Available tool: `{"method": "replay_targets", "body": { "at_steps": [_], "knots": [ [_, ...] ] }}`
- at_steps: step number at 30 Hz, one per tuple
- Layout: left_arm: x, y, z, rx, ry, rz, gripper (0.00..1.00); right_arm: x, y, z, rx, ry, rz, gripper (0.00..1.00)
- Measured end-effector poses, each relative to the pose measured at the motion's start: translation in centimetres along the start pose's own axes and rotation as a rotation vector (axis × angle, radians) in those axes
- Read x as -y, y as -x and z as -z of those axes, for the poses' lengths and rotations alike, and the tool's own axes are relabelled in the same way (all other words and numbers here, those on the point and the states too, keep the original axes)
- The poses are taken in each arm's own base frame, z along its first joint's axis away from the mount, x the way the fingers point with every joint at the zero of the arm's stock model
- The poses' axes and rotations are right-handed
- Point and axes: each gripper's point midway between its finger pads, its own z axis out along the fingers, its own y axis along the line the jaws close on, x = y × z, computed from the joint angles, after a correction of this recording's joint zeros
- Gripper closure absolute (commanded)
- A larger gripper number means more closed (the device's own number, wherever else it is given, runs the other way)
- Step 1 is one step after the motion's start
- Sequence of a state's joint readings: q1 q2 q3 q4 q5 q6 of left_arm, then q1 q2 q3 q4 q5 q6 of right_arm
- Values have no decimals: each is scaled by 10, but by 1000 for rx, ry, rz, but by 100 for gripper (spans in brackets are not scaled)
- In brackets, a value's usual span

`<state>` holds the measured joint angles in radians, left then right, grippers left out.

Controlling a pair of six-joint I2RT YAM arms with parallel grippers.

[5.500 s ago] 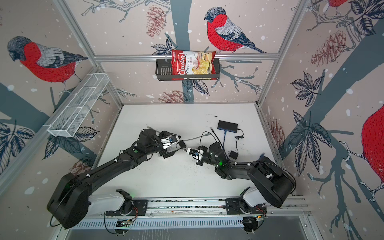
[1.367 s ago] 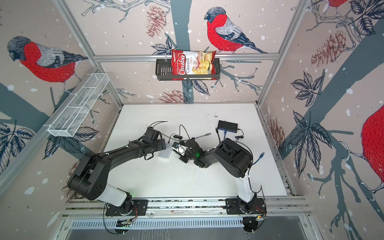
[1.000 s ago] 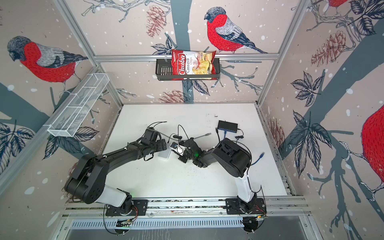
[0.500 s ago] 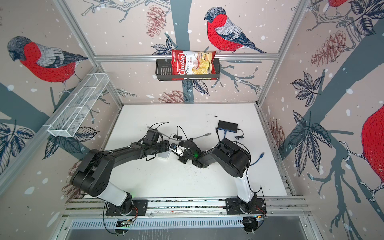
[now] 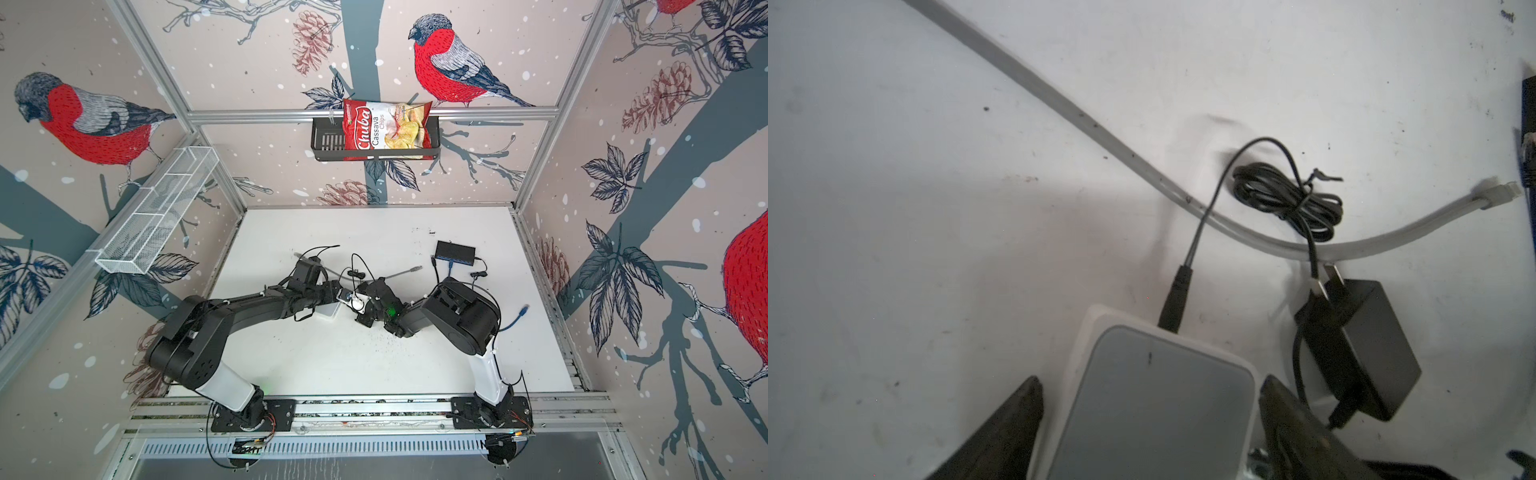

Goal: Insert the plug into the switch port

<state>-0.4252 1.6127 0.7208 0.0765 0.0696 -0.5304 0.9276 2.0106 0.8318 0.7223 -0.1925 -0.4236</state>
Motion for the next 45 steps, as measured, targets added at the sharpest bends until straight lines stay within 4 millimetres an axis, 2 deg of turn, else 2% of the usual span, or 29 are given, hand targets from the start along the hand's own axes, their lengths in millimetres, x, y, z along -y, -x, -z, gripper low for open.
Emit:
{"method": "replay_targets", "body": {
  "at_steps": [7, 14, 22, 30, 34, 45],
  "knots": [
    [3, 4, -5, 28, 1, -27, 22, -1, 0, 1, 15, -17, 7, 92],
    [3, 1, -4, 36, 21, -38, 22, 10, -2, -2, 3, -88, -23, 92],
    [6, 2, -7, 40, 9, -42, 22, 10, -2, 2, 18, -100, -37, 92],
    [8, 3, -7, 33, 7, -84, 22, -12, 2, 7, 38, -25, -8, 92],
    [8, 1, -8, 21, 6, -114, 22, -15, 2, 6, 40, -16, -7, 92],
    [9, 0, -8, 31, -7, -139, 22, -1, -2, 2, 19, -98, -36, 92]
  ]
}}
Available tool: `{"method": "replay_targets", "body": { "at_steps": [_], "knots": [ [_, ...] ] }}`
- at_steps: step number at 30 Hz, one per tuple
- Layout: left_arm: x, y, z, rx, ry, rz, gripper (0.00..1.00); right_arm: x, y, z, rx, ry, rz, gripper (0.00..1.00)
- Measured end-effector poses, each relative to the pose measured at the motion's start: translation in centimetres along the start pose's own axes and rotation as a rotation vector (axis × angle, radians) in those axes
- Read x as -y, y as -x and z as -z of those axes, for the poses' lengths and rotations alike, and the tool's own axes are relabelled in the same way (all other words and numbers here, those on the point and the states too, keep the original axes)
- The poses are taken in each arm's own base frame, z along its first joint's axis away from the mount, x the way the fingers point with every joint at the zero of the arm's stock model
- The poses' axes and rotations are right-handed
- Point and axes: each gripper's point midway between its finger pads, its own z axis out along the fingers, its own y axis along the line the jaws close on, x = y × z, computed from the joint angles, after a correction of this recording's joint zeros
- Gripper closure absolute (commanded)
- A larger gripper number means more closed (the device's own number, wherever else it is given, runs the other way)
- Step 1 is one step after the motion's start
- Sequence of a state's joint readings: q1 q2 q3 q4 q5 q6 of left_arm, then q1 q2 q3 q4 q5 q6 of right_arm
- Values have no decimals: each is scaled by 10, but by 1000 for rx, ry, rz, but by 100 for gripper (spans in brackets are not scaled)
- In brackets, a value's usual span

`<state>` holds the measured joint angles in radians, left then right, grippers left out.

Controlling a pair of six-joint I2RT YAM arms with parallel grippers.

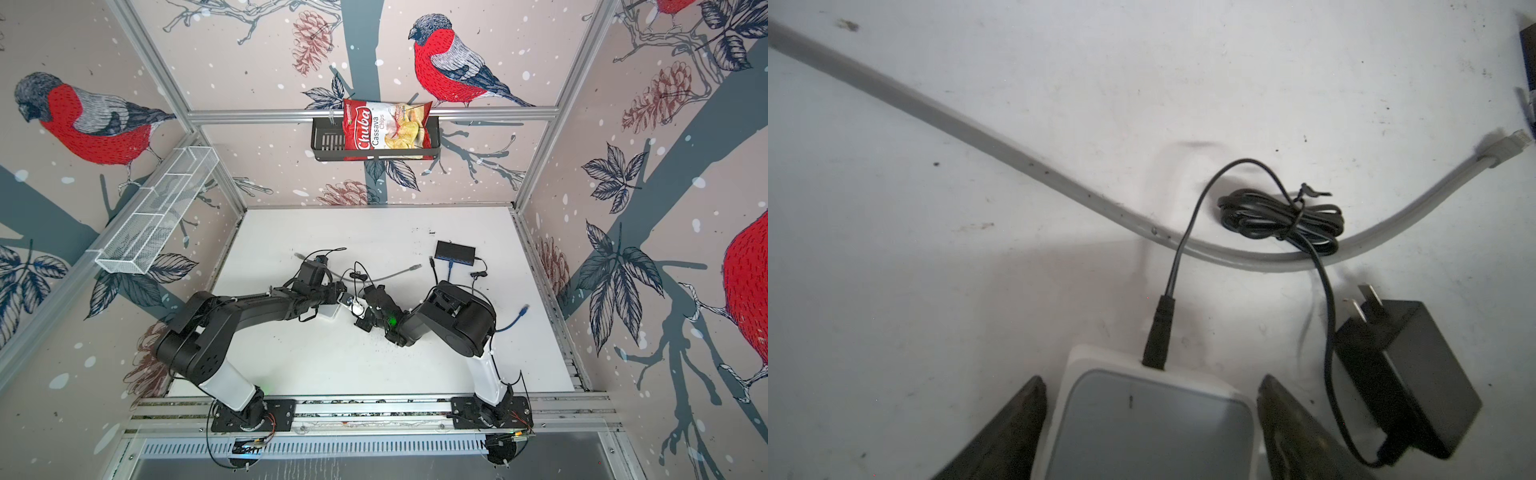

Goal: Insert the plug into the switch port

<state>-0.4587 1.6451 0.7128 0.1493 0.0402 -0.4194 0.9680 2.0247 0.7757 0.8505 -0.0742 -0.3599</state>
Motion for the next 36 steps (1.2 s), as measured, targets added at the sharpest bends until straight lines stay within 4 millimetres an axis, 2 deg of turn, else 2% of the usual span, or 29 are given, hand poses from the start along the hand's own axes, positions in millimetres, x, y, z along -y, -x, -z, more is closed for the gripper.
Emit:
{"method": "replay_targets", "body": {
  "at_steps": [13, 23, 36],
  "knots": [
    [7, 1, -1, 0, -33, -8, 22, 14, -3, 5, 5, -55, -3, 92],
    [6, -1, -1, -5, -30, -35, 22, 0, -1, 3, 16, -1, 29, 92],
    [0, -1, -3, 16, 28, -52, 23, 6, 1, -7, 5, -58, 6, 92]
  ]
}}
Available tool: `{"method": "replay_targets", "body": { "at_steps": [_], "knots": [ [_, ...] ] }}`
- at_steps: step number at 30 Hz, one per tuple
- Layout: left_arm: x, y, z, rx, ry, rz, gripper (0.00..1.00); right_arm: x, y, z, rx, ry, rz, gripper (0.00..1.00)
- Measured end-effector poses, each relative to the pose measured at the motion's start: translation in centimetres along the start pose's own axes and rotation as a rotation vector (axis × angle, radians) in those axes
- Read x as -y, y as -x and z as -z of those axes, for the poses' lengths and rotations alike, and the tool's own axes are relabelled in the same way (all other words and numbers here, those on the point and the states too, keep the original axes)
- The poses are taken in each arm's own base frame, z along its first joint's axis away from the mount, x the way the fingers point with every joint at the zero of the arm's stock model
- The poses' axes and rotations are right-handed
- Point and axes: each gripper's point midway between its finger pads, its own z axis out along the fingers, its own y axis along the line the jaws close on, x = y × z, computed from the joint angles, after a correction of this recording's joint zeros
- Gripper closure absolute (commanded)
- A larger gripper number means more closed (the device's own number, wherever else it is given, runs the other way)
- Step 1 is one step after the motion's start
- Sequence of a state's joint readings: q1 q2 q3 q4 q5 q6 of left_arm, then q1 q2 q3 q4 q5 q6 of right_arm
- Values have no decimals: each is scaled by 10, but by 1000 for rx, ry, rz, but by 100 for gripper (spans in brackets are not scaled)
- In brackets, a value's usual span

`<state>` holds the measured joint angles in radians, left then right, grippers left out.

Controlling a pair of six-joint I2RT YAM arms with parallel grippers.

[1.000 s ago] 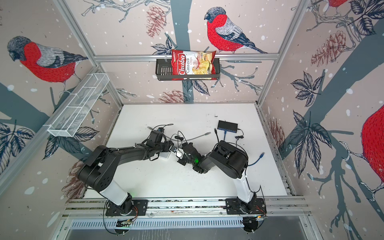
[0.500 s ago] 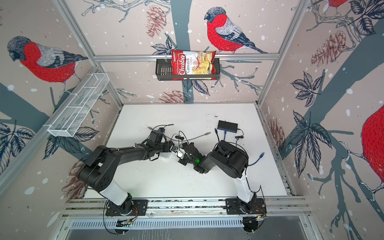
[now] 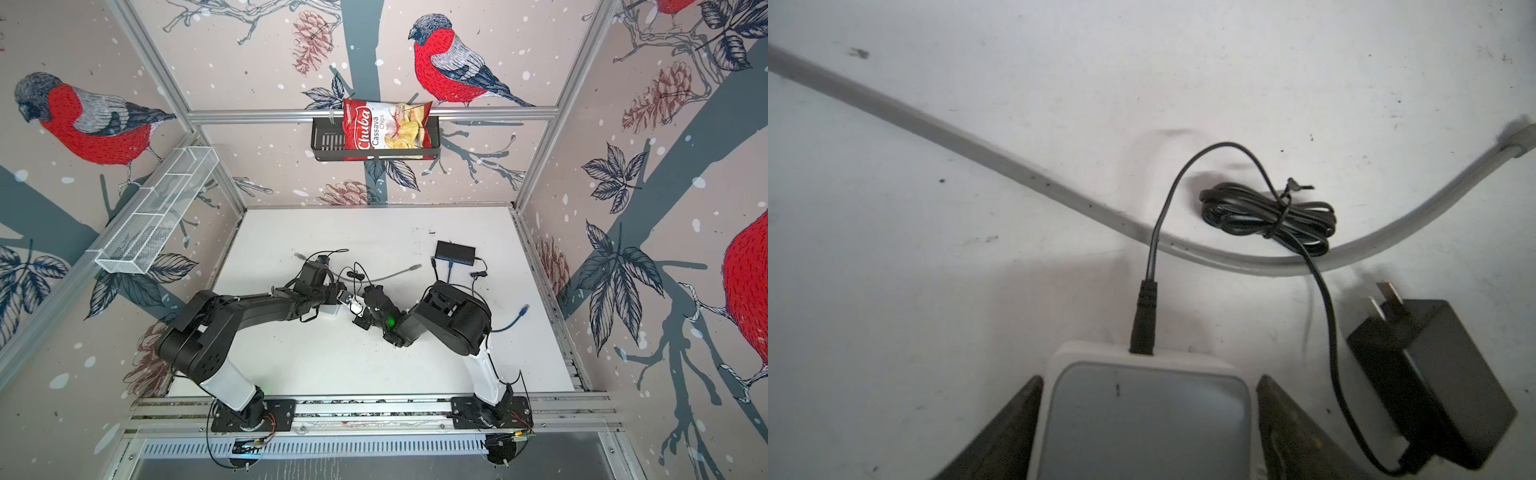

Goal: Insert the plug into the switch port

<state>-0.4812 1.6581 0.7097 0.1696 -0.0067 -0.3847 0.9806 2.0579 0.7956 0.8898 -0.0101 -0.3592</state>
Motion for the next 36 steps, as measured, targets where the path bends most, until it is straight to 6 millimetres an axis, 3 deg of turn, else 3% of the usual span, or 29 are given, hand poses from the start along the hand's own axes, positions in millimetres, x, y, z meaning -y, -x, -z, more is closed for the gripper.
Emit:
{"method": "replay_targets", "body": {
  "at_steps": [15, 36],
  "knots": [
    [10, 0, -6, 18, -17, -87, 24, -3, -1, 6, 24, 8, 31, 93],
    [13, 2, -14, 53, 22, -180, 25, 6, 0, -1, 25, -4, 3, 93]
  ]
}}
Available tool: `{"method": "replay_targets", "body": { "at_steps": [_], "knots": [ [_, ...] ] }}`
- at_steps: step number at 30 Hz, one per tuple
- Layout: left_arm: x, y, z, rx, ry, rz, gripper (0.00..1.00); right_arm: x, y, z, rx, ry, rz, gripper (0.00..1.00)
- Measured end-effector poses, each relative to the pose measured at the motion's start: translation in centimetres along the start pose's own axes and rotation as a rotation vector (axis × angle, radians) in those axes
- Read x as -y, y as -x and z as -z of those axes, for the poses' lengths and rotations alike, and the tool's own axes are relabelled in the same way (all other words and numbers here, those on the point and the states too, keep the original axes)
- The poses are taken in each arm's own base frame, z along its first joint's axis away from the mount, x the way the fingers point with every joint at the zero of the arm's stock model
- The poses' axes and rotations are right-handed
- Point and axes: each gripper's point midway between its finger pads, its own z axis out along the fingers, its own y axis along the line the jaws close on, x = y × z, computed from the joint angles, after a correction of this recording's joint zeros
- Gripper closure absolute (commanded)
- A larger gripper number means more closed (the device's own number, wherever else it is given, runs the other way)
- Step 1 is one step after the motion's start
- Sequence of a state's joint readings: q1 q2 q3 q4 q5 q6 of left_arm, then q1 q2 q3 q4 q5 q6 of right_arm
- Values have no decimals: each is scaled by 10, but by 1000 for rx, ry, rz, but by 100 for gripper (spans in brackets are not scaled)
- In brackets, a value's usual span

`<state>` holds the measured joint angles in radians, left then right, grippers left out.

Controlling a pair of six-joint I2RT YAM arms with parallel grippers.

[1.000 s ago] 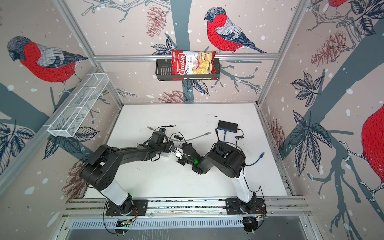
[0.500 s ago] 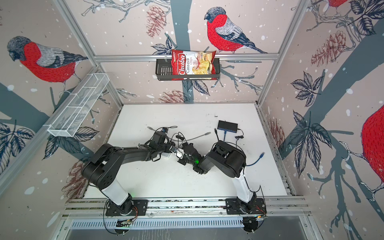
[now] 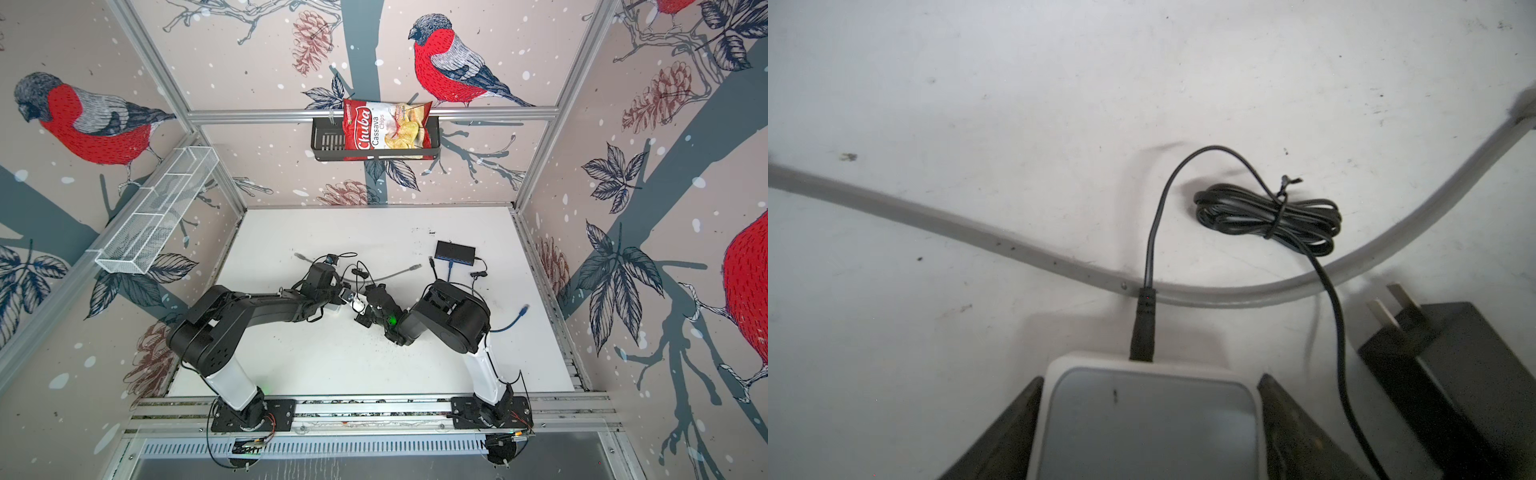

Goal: Insert the plug into the switch port

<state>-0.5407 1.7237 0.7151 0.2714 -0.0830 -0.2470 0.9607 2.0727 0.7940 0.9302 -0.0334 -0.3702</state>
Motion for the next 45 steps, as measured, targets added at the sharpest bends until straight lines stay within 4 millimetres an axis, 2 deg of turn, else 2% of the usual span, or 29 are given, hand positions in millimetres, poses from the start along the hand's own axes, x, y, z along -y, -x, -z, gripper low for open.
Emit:
{"method": "replay_targets", "body": {
  "at_steps": [9, 13, 15, 16, 20, 33, 45],
  "knots": [
    [16, -11, -1, -31, -65, -93, 24, -6, -7, 14, -11, 22, 0, 94],
    [28, -13, 0, -31, -117, -135, 17, -12, -8, 22, -7, 47, -3, 94],
    [33, -12, 0, -29, -143, -135, 11, -14, -9, 24, -10, 57, -5, 94],
    [36, -11, 1, -27, -161, -126, 4, -15, -9, 25, -12, 59, -7, 94],
    [51, -3, 8, -12, -240, -70, 2, -23, -10, 32, -11, 93, -11, 94],
    [45, -12, 33, -65, -232, -6, 3, -41, -7, 38, 17, 158, -19, 94],
    [35, -17, 32, -27, -236, 150, 4, -40, -6, 35, 15, 147, -19, 94]
  ]
}}
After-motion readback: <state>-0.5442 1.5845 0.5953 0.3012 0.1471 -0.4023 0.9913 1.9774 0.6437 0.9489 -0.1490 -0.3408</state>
